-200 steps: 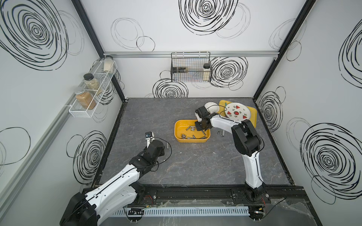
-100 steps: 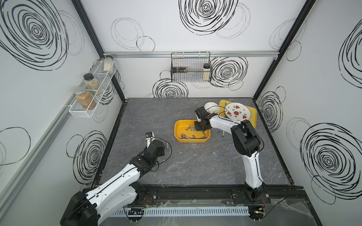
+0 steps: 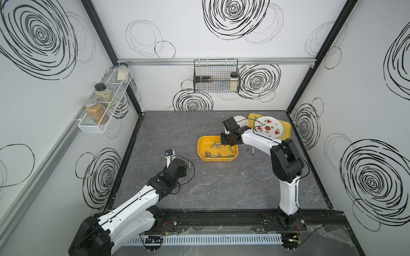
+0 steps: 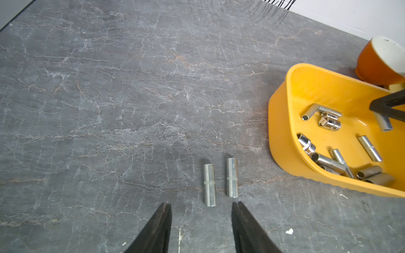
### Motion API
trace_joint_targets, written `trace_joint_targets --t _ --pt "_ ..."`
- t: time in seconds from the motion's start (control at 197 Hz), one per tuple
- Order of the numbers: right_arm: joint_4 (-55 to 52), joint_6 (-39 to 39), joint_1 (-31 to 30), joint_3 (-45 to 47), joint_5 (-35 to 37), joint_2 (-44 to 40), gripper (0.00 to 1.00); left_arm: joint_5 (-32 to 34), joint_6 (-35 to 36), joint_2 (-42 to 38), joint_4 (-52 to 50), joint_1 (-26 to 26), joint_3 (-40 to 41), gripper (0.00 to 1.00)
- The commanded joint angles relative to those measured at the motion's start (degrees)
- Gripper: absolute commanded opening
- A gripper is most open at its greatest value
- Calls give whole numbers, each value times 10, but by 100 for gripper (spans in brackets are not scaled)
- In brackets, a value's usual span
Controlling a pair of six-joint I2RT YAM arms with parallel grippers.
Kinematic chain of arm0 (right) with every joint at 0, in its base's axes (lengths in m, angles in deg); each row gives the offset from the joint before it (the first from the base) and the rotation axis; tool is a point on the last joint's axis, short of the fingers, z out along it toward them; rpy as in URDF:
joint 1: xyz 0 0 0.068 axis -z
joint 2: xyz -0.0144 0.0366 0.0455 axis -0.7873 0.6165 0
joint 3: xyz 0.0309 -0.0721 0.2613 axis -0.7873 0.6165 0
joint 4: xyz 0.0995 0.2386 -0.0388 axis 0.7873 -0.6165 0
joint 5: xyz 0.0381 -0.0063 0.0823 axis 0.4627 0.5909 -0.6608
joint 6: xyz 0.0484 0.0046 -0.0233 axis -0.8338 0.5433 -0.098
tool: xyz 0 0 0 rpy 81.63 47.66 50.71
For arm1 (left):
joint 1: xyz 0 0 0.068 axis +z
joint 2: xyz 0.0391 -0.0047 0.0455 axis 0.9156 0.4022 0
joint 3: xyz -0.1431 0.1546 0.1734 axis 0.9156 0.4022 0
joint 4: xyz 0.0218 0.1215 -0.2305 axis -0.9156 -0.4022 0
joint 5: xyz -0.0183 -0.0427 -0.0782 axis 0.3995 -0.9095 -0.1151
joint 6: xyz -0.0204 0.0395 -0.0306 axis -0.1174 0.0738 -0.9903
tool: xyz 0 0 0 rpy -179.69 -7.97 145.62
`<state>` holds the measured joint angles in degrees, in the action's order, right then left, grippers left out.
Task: Take out the socket from the storage box
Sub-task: Pick up the socket head from the storage box, then place the socket head at the center of the board.
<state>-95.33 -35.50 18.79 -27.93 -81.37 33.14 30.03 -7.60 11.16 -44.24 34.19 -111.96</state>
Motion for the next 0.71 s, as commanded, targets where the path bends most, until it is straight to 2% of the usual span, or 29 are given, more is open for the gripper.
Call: trace_joint_targets --t 0.0,0.381,0.705 --pt "-11 -29 -3 17 -23 -37 9 5 0 1 17 -2 -13 52" --pt "-12 -63 -3 92 -67 -149 7 3 -1 -5 10 -2 -15 52" --pt "14 -95 -21 288 -90 -339 6 2 -1 -13 1 -5 -23 52"
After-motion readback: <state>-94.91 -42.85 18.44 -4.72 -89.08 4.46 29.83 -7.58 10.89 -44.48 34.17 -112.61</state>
